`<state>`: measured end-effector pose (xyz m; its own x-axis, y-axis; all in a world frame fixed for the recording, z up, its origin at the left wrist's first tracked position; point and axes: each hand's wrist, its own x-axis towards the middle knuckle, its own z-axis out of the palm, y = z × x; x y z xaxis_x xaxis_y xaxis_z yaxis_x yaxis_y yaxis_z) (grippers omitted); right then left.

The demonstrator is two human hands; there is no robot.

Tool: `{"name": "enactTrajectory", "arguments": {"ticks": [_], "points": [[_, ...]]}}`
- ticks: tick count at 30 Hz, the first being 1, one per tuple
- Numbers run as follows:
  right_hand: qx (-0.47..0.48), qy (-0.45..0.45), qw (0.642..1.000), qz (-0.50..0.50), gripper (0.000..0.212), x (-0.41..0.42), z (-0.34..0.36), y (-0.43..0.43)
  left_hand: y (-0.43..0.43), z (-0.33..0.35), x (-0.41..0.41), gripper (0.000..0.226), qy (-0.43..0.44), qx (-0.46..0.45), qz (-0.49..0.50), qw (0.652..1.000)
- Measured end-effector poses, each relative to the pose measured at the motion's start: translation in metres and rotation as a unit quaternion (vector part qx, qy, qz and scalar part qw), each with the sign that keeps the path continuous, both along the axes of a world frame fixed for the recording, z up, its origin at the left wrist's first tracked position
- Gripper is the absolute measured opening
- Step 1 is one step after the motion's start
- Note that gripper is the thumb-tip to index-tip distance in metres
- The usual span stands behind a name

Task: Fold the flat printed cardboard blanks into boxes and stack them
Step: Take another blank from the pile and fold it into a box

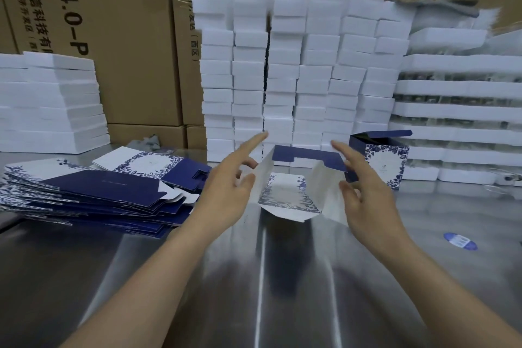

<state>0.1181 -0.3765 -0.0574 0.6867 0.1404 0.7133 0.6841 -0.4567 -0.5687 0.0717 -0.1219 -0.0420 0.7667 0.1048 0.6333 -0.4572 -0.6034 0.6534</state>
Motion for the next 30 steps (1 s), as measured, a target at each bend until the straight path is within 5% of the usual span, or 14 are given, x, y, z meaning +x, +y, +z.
{"name": "enactTrajectory", "arguments": {"ticks": [3, 8, 14, 19, 25, 30], "points": [[-0.053, -0.043, 0.997, -0.032, 0.06, 0.001, -0.002, 0.004, -0.002, -0.008, 0.005, 0.069, -0.041, 0.075, 0.015, 0.996], [-0.092, 0.028, 0.993, -0.065, 0.026, -0.001, -0.004, 0.003, -0.01, -0.011, 0.002, 0.05, -0.051, 0.163, 0.044, 0.984], [-0.118, 0.001, 0.985, -0.125, 0.037, -0.006, -0.002, 0.006, -0.034, 0.0, -0.016, 0.056, -0.15, 0.266, 0.055, 0.951], [-0.229, 0.056, 0.965, -0.114, 0.046, 0.0, -0.004, 0.004, -0.041, 0.006, -0.023, 0.047, -0.206, 0.287, 0.063, 0.933], [-0.16, 0.13, 0.977, -0.062, 0.047, 0.002, -0.003, 0.007, -0.043, 0.006, -0.02, 0.031, -0.235, 0.233, 0.022, 0.944], [0.07, 0.232, 0.969, -0.047, 0.048, 0.004, 0.002, 0.008, -0.05, 0.014, -0.021, 0.021, -0.242, -0.144, 0.041, 0.959]]}}
